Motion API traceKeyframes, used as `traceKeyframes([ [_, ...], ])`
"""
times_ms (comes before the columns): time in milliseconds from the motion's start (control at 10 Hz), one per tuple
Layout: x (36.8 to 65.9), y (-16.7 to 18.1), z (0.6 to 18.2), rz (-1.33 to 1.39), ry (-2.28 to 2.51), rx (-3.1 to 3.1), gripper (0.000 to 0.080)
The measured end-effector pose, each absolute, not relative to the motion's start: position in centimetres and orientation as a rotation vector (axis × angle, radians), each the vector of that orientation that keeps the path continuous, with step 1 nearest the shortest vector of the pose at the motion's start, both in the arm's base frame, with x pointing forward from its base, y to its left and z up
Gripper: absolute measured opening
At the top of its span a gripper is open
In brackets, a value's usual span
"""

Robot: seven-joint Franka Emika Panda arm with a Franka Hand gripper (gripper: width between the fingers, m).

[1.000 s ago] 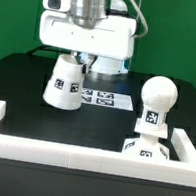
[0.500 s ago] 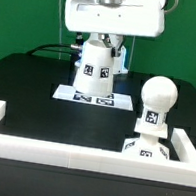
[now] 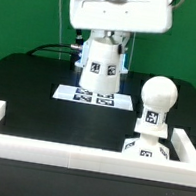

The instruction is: Assemble lamp

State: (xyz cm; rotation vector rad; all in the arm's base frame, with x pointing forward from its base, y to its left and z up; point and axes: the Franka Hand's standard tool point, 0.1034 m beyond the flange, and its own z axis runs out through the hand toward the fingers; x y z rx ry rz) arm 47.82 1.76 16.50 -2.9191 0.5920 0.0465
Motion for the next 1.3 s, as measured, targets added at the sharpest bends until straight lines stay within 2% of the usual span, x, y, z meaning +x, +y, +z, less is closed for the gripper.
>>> traceKeyframes([
  [700,55.3,7.7,24.5,0.004,0.650,-2.868,0.0044],
  [900,57.4,8.3,24.6,-0.024,0.647,-2.878,0.0044],
  [1100,60.9,8.8,24.2,-0.049,0.661,-2.898,0.0044],
  [1300,61.6,8.9,21.9,-0.048,0.661,-2.923,0.0044],
])
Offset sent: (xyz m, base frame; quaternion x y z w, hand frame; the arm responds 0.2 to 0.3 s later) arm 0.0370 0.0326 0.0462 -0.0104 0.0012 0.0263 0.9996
